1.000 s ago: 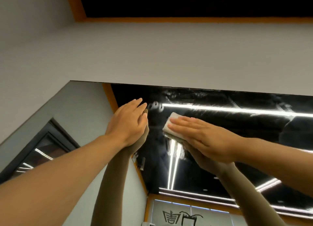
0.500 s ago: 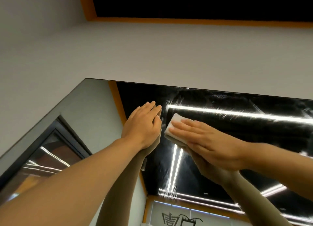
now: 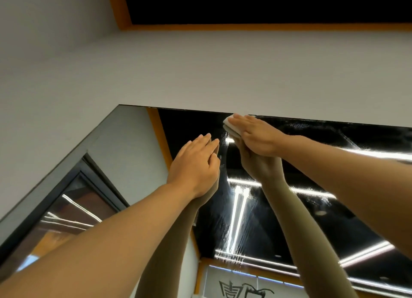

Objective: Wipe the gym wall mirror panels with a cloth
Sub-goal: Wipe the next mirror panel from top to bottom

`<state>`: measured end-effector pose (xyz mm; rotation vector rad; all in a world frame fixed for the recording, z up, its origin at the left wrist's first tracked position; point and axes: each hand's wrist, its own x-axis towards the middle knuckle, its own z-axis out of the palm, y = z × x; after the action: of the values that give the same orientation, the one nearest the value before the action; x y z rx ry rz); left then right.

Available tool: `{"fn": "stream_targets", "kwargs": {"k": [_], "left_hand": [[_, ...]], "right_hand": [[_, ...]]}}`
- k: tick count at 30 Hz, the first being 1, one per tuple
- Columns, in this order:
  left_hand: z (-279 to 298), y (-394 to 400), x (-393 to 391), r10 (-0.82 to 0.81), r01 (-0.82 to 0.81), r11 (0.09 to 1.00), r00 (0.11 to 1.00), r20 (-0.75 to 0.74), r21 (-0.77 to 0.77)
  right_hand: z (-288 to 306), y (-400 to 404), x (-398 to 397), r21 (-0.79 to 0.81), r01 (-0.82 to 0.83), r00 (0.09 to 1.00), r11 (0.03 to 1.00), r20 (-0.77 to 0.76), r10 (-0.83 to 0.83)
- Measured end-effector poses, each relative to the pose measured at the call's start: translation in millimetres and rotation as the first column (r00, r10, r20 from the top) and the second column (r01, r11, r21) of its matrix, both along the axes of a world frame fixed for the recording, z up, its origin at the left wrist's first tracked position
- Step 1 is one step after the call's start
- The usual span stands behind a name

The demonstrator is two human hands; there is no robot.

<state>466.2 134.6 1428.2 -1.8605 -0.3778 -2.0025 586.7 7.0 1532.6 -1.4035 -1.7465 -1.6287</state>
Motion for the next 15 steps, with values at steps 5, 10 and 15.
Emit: {"fn": "stream_targets", "kwargs": {"k": [5,10,15], "left_hand": [[-0.6,0.3,-1.0,-0.024,0.024,1.000,1.000,-0.004,0.009],[-1.2,1.0,-1.5,-0.023,0.023,1.000,1.000,-0.014,0.014],[-1.2,1.3,-0.5,-0.042,0.042,0.999,0.999,-0.011,0.018]], "right_hand": [[-80.7,-21.9,35.6,-0.220,-0.064,0.977,0.973,0.184,0.106],[-72.3,-37.0,44.1,-0.263,0.069,0.979,0.962,0.206,-0.014],[-26.2,-19.5,16.9,-0.021,-0.011,0.999,1.000,0.036,0.012]]}}
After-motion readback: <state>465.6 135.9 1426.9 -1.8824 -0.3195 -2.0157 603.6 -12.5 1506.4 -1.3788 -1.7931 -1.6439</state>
